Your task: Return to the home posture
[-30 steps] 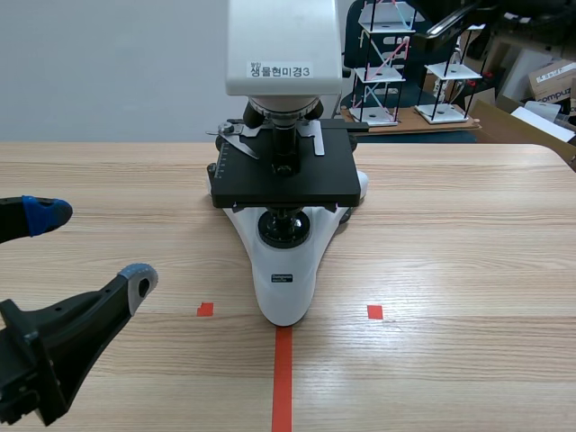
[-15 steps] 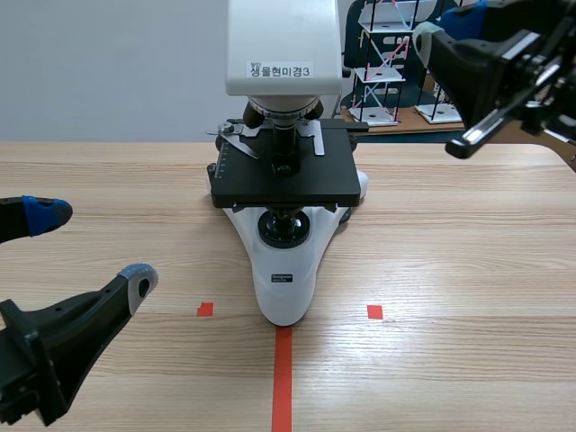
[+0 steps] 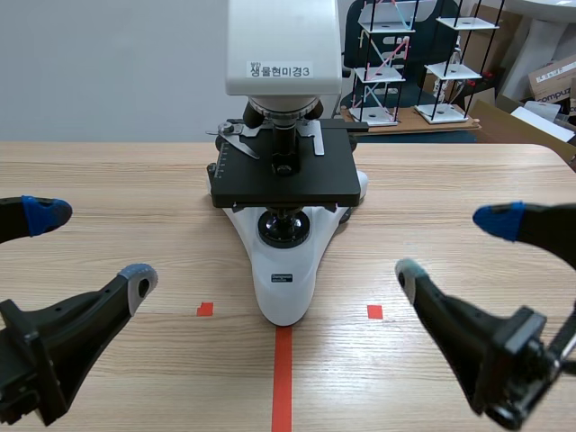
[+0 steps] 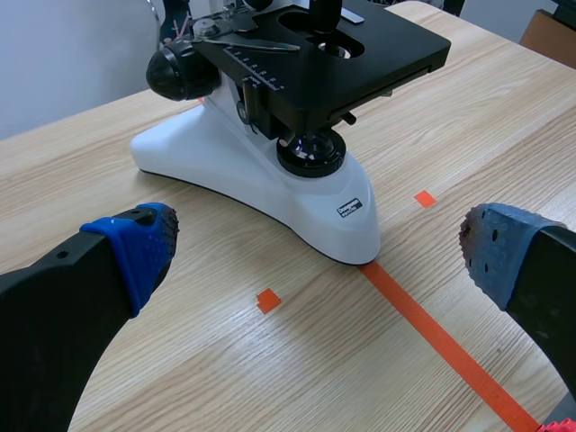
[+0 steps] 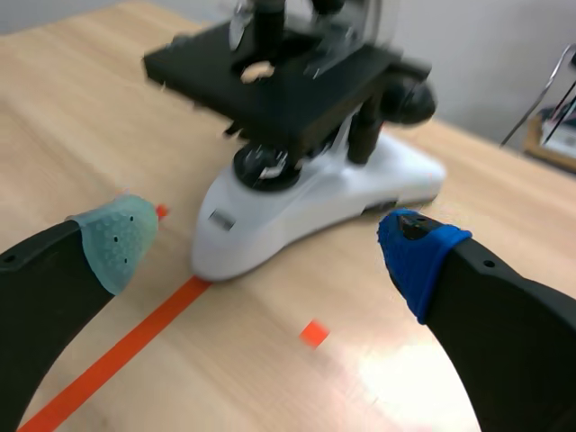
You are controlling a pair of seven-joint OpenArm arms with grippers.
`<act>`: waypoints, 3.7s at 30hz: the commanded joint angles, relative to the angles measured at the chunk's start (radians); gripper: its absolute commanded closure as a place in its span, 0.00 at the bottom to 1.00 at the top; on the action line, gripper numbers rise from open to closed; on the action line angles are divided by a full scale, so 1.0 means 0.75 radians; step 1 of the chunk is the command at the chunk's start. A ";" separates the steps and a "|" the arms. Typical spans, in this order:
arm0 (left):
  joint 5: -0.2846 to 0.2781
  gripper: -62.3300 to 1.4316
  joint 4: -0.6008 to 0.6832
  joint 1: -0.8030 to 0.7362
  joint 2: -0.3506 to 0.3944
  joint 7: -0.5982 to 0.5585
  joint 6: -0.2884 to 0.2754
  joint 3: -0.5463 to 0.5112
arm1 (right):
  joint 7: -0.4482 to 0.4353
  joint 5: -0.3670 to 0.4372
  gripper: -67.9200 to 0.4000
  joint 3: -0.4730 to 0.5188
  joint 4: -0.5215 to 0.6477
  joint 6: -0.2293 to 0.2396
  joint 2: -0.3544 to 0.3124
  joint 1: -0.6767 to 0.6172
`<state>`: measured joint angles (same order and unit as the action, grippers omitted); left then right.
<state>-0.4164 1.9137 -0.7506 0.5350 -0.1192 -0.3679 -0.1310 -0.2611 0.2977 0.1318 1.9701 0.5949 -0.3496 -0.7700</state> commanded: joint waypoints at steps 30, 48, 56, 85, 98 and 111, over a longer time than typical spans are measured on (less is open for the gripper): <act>-0.009 0.00 0.018 0.004 0.000 -0.014 -0.001 0.008 | -0.339 -0.149 0.00 0.051 0.018 -0.075 -0.010 -0.086; -0.009 0.00 0.018 0.004 0.000 -0.015 -0.001 0.008 | -0.338 -0.150 0.00 0.051 0.018 -0.074 -0.010 -0.085; -0.009 0.00 0.018 0.004 0.000 -0.015 -0.001 0.008 | -0.339 -0.149 0.00 0.051 0.018 -0.074 -0.010 -0.085; -0.009 0.00 0.018 0.004 0.000 -0.015 -0.001 0.008 | -0.324 -0.188 0.00 0.051 0.018 -0.075 -0.010 -0.085; -0.009 0.00 0.018 0.004 0.000 -0.015 -0.001 0.008 | -0.323 -0.188 0.00 0.051 0.018 -0.075 -0.010 -0.085; -0.009 0.00 0.018 0.004 0.000 -0.015 -0.001 0.008 | -0.323 -0.188 0.00 0.051 0.018 -0.075 -0.010 -0.085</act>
<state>-0.4164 1.9137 -0.7506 0.5350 -0.1196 -0.3679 -0.1310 -0.4961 0.1421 0.1684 1.9701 0.5388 -0.3496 -0.8406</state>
